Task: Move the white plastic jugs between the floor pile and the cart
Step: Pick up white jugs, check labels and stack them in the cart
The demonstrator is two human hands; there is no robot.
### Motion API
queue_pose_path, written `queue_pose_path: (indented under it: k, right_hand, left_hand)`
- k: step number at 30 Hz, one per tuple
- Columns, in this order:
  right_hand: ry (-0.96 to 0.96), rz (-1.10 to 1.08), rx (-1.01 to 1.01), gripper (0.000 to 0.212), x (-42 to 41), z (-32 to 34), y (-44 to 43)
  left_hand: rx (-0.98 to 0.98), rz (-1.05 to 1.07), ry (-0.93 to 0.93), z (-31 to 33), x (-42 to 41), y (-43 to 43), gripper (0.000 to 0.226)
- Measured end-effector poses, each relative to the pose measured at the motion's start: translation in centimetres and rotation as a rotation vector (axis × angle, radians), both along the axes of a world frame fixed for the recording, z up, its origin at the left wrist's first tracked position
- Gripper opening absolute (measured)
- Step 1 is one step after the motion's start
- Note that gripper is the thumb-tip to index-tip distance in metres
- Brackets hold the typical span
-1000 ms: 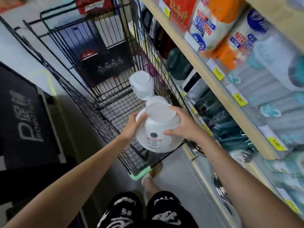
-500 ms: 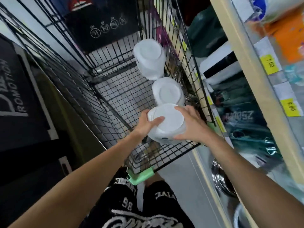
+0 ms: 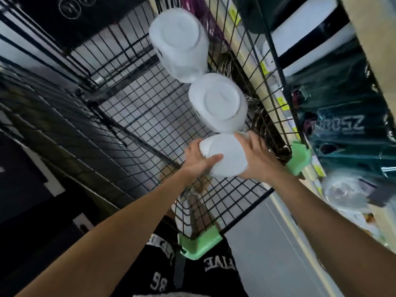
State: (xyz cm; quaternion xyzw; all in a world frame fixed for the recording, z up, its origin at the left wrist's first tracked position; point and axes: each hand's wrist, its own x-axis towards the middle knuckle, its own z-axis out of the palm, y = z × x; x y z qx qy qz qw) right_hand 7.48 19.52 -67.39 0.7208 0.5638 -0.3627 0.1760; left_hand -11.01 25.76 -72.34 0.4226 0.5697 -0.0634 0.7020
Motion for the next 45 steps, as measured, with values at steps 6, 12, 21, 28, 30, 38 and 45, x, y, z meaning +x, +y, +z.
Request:
queue_pose_path:
  k: [6, 12, 21, 28, 30, 38, 45]
  right_hand:
    - [-0.099, -0.138, 0.018, 0.112, -0.1, 0.6, -0.5]
    - [-0.134, -0.413, 0.013, 0.099, -1.0, 1.7, -0.9]
    - [0.095, -0.695, 0.169, 0.066, -2.9, 5.8, -3.3]
    - [0.229, -1.048, 0.530, 0.042, -4.8, 12.7, -10.1]
    - [0.210, -1.147, 0.565, 0.041, -4.9, 13.8, -13.2]
    - [0.162, -1.553, 0.740, 0.035, -5.3, 17.9, -28.0]
    - [0.072, -1.757, 0.873, 0.034, -8.0, 20.4, -44.4]
  left_hand:
    - [-0.034, 0.049, 0.071, 0.7, 1.9, -0.4, 0.082]
    - [-0.233, 0.126, 0.112, 1.3, 2.8, -1.5, 0.089]
    - [-0.042, -0.187, 0.080, 6.5, 2.2, 0.2, 0.064]
    - [0.348, -0.430, -0.103, 14.6, 4.1, -1.1, 0.029]
    - [0.504, -0.547, -0.182, 17.5, 5.5, -2.5, 0.008]
    - [0.663, -0.880, -0.426, 23.9, 10.5, -15.3, 0.019]
    - [0.627, -1.062, -0.620, 26.3, 10.9, -33.0, 0.011]
